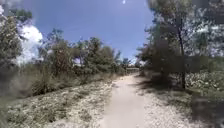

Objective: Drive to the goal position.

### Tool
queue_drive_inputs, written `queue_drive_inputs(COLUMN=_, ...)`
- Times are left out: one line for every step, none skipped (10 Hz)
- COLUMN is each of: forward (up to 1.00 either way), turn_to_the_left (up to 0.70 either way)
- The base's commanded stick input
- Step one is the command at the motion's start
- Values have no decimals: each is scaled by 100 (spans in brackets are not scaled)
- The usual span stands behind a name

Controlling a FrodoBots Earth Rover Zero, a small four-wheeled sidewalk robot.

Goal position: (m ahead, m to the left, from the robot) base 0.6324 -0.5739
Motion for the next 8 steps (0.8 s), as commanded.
queue_drive_inputs(forward=50, turn_to_the_left=0)
queue_drive_inputs(forward=50, turn_to_the_left=0)
queue_drive_inputs(forward=50, turn_to_the_left=0)
queue_drive_inputs(forward=50, turn_to_the_left=0)
queue_drive_inputs(forward=50, turn_to_the_left=0)
queue_drive_inputs(forward=50, turn_to_the_left=0)
queue_drive_inputs(forward=50, turn_to_the_left=0)
queue_drive_inputs(forward=50, turn_to_the_left=0)
